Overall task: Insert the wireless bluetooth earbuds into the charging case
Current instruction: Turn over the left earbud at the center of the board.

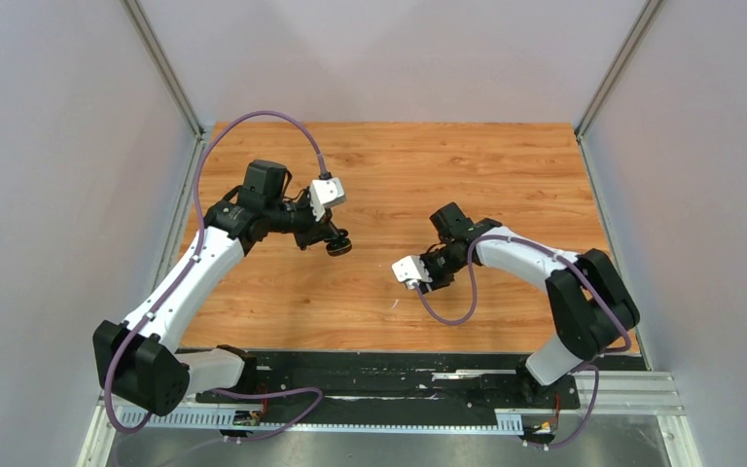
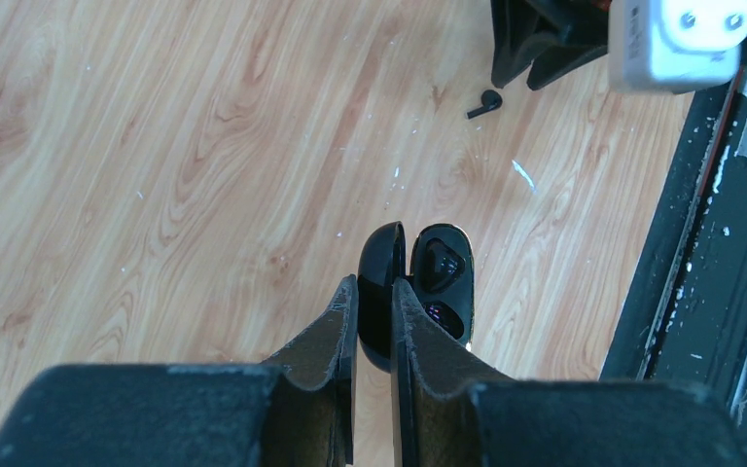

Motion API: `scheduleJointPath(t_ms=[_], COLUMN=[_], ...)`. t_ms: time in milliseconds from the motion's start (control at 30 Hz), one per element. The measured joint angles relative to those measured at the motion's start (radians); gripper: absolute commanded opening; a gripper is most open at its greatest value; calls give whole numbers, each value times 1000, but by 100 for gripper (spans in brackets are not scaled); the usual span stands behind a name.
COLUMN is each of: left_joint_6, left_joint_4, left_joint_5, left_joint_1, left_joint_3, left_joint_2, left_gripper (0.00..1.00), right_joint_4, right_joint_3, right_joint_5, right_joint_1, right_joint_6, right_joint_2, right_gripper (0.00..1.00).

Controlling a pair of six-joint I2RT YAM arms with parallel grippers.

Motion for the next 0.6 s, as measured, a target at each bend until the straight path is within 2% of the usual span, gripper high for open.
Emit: scheduleJointPath(t_ms=[267,600], left_joint_6=[-10,-11], left_joint_4=[0,1], left_joint_5=[-14,-14], left_joint_1=[0,0], left_joint_3=[0,0], left_joint_2=[0,0], left_gripper=[0,0], right_joint_4=[-26,-49], right_joint_3=[55,104], right_joint_5=[31,37], right_joint_1=[0,0], right_joint_6=[-91,-140], right_joint_2=[120,189], right_gripper=[36,31])
